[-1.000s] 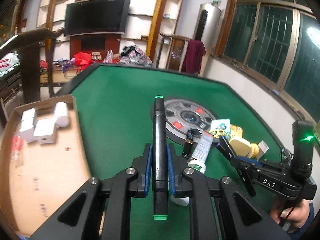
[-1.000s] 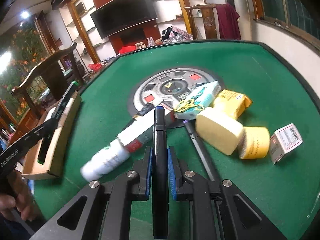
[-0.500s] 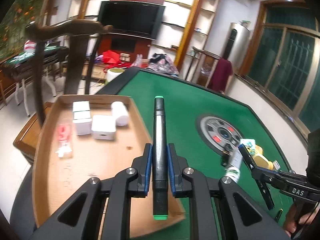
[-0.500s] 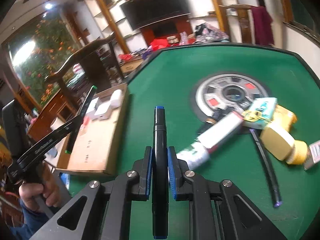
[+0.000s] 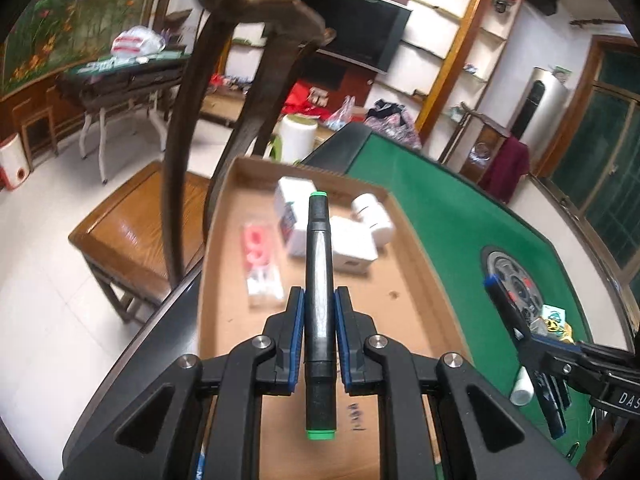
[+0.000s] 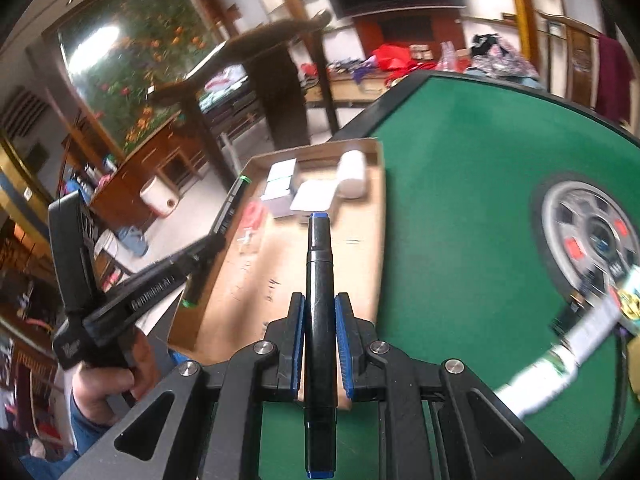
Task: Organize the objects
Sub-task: 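Carry both black markers into the cardboard tray and open both tools, then grasp the yellow-capped black marker with the right tool while the left tool approaches the white bottle, then grasp and lift the green-labelled white bottle with the left tool, then carry the bottle and yellow-capped marker into the tray and open both tools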
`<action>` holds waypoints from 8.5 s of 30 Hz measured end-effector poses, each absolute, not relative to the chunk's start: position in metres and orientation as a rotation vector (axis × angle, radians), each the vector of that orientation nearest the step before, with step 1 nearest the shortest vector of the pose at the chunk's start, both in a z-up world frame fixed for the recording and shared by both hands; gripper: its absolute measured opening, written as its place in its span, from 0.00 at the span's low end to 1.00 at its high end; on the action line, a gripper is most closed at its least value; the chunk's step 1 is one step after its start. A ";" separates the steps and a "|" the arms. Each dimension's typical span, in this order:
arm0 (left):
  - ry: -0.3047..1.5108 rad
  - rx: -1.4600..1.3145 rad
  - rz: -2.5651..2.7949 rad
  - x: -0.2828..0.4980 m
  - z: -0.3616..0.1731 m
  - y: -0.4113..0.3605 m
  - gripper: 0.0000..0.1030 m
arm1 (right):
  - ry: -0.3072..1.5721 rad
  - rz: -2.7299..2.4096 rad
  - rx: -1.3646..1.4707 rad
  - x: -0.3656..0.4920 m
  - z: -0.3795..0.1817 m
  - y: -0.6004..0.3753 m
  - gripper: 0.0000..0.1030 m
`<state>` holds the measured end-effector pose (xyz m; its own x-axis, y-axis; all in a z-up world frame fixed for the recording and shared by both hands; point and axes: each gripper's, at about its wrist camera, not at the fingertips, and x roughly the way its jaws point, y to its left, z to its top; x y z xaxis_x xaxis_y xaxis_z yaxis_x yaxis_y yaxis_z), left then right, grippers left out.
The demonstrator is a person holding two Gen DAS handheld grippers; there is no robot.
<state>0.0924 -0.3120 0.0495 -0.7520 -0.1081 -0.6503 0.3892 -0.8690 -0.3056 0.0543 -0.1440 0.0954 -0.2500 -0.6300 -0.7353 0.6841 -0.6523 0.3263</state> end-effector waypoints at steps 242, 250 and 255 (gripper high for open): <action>0.686 1.165 -2.684 0.073 0.008 -0.281 0.33 | 0.083 -2.106 1.303 0.016 0.031 -0.199 0.17; 0.679 1.168 -2.667 0.074 0.008 -0.280 0.33 | 0.045 -2.063 1.313 0.020 0.028 -0.195 0.17; 0.682 1.176 -2.660 0.074 0.010 -0.278 0.46 | -0.004 -2.049 1.312 0.020 0.030 -0.184 0.17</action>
